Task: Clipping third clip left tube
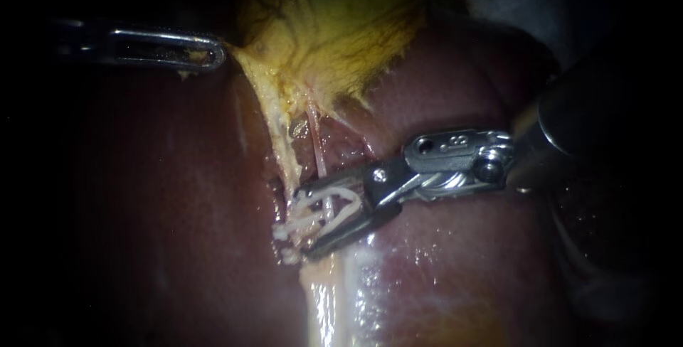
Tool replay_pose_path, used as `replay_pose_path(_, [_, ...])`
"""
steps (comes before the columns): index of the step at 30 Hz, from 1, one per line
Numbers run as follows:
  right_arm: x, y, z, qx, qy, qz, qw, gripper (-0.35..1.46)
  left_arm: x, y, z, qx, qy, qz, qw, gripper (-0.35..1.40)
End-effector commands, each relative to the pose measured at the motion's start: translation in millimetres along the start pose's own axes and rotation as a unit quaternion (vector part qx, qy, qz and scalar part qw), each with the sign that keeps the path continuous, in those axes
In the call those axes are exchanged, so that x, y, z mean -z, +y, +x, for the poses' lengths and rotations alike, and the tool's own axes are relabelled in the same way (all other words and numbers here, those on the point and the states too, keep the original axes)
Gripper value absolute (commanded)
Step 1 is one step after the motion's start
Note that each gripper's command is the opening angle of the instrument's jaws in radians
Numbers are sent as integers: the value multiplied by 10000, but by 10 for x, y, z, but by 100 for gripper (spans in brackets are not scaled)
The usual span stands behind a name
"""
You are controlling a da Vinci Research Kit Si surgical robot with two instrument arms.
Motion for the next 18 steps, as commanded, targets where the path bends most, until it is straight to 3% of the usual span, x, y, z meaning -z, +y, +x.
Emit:
replay_pose_path(1, [1,3,-2,-26,1,-13,10000,51,0,0,0,1,0,-2,10000,-35])
replay_pose_path(14, [-15,47,-47,-319,-10,-107,9994,51,0,0,0,4,-2,-7,10000,-35])
replay_pose_path(18, [-20,57,-50,-528,354,156,9979,51,0,0,0,4,-2,-8,10000,-35])
